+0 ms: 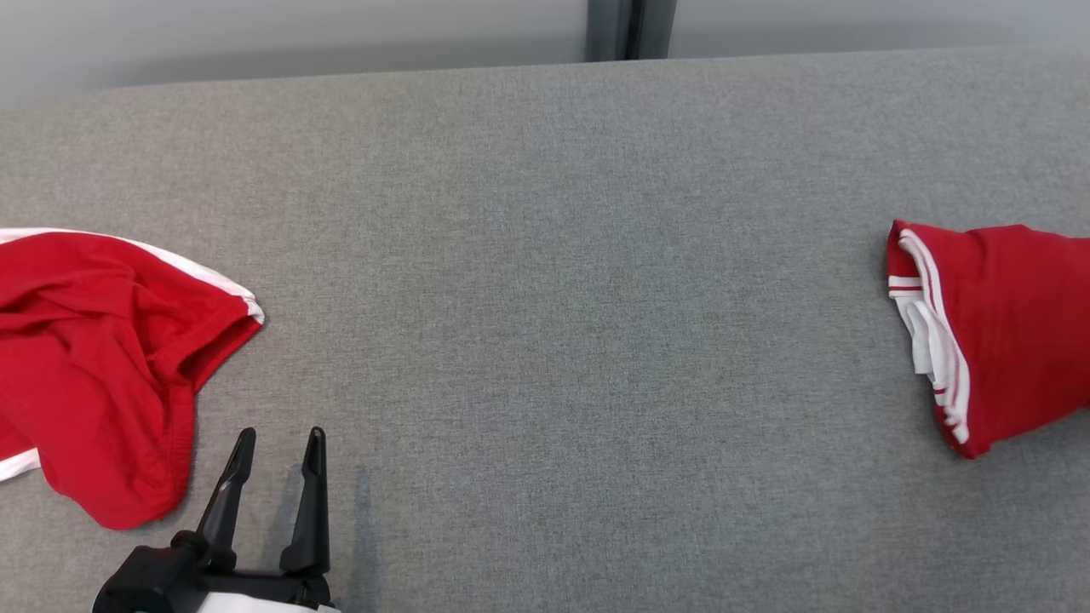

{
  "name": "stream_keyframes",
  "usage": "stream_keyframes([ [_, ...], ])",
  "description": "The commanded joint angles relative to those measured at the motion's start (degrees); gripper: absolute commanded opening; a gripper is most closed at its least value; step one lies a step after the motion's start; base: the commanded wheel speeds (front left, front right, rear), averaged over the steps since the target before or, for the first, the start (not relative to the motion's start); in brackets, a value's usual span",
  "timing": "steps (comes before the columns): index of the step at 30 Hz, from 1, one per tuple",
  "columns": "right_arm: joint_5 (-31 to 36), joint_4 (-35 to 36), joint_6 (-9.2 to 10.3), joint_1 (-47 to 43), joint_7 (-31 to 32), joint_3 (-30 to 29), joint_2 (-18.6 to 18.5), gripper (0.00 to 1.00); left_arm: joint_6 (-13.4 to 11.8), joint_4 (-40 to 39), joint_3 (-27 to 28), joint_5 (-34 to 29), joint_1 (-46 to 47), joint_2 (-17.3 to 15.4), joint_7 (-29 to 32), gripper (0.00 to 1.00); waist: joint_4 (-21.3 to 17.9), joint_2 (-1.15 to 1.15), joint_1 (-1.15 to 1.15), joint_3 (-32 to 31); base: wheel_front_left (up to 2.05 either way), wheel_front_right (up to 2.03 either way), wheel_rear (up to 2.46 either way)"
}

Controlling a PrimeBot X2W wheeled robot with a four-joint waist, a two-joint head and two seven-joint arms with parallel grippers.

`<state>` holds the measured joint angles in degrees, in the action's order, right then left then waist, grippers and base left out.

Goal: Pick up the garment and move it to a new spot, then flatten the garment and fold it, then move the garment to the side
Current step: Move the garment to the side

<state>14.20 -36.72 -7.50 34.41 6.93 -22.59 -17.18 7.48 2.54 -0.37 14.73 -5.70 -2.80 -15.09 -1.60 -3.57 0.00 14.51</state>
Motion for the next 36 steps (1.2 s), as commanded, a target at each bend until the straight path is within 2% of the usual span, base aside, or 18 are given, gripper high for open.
stream_keyframes([
  [1, -0.21, 2.09, 0.01, -1.48, -1.37, -0.22, 0.77, 1.00, 0.09, -0.16, 0.46, -0.11, -0.59, -0.20, -0.08, 1.00, 0.03, 0.00, 0.00, -0.41, 0.00, 0.00, 0.00],
  [6, -3.02, 11.21, 0.01, -6.20, -8.19, 2.48, 4.23, 1.00, 0.09, -0.23, 1.33, 0.79, -1.93, -0.19, -0.08, 1.00, -0.13, 0.00, 0.00, -2.18, 0.00, 0.00, 0.00],
  [13, -10.31, 22.84, 0.01, -19.09, -20.80, 12.30, 6.93, 1.00, 0.09, 0.44, 3.31, 1.80, -3.23, -0.21, -0.08, 1.00, -0.10, 0.00, 0.00, -6.12, 0.00, 0.00, 0.00],
  [21, -13.97, 33.88, 0.01, -35.57, -22.05, 13.97, 11.99, 1.00, 0.07, 2.12, 4.24, 0.92, -4.23, -0.18, -0.08, 1.00, 0.98, 0.00, 0.00, -10.19, 0.00, 0.00, 0.00],
  [28, -15.51, 34.77, 0.01, -42.43, -22.06, 13.44, 14.31, 1.00, 0.05, 4.30, 4.63, -0.38, -3.09, -0.22, -0.08, 1.00, 1.08, 0.00, 0.00, -10.52, 0.00, 0.00, 0.00],
  [36, -17.83, 33.00, 0.01, -43.00, -22.07, 14.67, 14.23, 1.00, 0.07, 5.32, 4.73, -0.92, -3.01, -0.20, -0.08, 1.00, 0.93, 0.00, 0.00, -10.73, 0.00, 0.00, 0.00],
])
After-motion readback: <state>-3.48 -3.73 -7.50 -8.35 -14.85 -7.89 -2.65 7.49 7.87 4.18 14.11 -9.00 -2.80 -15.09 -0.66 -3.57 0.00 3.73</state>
